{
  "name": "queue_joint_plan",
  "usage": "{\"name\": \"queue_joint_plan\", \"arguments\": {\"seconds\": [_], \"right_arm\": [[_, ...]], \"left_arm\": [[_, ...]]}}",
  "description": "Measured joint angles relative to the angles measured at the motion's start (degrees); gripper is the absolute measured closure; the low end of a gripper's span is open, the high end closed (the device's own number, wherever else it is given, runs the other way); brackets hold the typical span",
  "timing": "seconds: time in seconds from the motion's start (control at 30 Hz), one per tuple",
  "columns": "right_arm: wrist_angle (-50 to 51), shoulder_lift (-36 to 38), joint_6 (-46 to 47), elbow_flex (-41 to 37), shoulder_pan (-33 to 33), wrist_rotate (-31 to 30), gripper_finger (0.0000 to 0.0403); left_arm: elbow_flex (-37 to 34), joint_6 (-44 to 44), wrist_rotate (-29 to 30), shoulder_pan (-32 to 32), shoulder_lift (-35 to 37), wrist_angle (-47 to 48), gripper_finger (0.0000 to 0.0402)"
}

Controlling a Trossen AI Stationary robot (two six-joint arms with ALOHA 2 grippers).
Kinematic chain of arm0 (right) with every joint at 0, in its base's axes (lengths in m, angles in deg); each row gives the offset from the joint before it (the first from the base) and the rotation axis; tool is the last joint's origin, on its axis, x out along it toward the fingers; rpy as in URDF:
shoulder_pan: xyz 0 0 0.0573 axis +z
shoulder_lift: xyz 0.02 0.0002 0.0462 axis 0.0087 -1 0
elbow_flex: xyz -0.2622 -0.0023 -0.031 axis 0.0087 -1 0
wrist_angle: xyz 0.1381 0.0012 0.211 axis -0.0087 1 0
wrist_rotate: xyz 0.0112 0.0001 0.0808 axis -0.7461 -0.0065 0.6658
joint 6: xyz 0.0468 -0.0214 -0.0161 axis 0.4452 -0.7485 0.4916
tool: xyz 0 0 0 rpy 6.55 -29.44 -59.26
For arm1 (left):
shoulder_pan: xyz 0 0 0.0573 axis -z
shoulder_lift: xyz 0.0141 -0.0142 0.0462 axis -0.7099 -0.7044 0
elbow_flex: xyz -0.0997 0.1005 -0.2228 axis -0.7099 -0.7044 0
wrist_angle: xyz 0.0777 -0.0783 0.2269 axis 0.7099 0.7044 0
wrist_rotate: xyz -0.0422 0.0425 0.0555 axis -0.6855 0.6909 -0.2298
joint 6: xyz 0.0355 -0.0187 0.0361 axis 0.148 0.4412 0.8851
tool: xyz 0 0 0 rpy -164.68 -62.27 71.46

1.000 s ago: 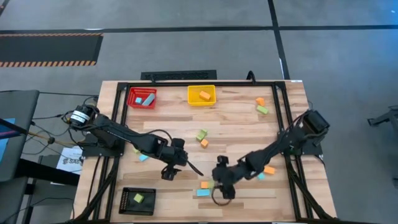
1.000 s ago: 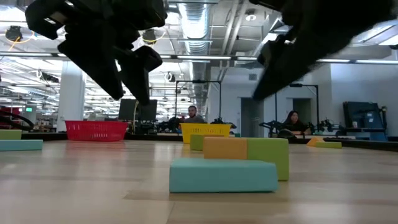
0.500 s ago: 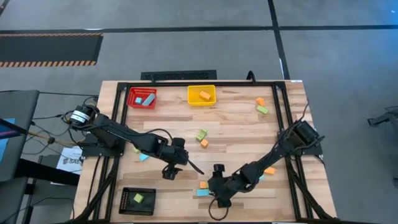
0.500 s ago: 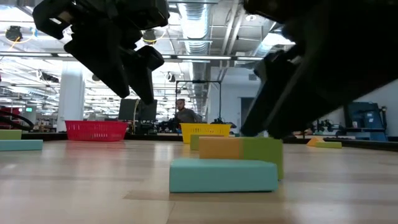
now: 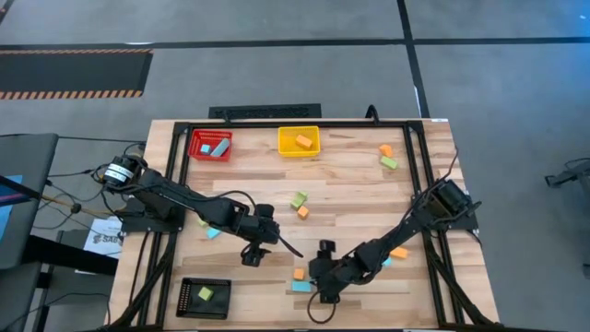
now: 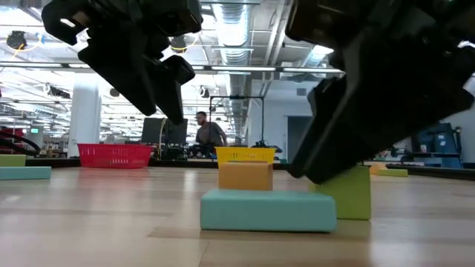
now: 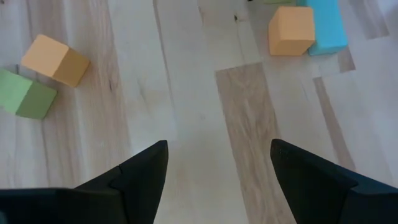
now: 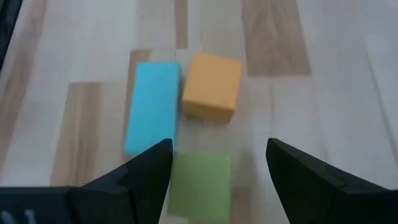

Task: Sort & place blocks by color
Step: Put the wooden green block into the black bin

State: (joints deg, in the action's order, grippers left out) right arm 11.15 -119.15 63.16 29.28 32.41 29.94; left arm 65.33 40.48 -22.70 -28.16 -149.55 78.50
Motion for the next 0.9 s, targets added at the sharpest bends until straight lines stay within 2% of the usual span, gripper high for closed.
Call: {"name": "queue_joint_plan", "arguments": {"seconds": [0.23, 0.43, 0.57, 0.77, 0.9], "right_arm": [[1.6, -0.4, 2.0, 0.0, 2.0, 0.6, 0.0122], [2.8, -0.4, 2.1, -0.2, 2.2, -2.2, 0.0134], [2.8, -0.5, 2.1, -0.2, 1.7, -2.3, 0.0178], [2.4, -1.3, 3.5, -0.2, 1.5, 1.1, 0.0282], [4.7, 1.4, 3.6, -0.3, 1.4, 2.4, 0.0281]], "left_arm": [[-0.2, -0.6, 0.3, 0.0, 0.0, -1.7, 0.0131], [-0.2, -0.6, 0.4, 0.0, 0.0, -3.4, 0.0131], [-0.2, -0.6, 0.4, -0.1, 0.0, -3.7, 0.0131], [-0.2, -1.3, 0.3, -0.1, 0.1, -3.6, 0.0131], [-0.3, -3.8, -1.1, -0.2, 2.7, -3.6, 0.0131]]}}
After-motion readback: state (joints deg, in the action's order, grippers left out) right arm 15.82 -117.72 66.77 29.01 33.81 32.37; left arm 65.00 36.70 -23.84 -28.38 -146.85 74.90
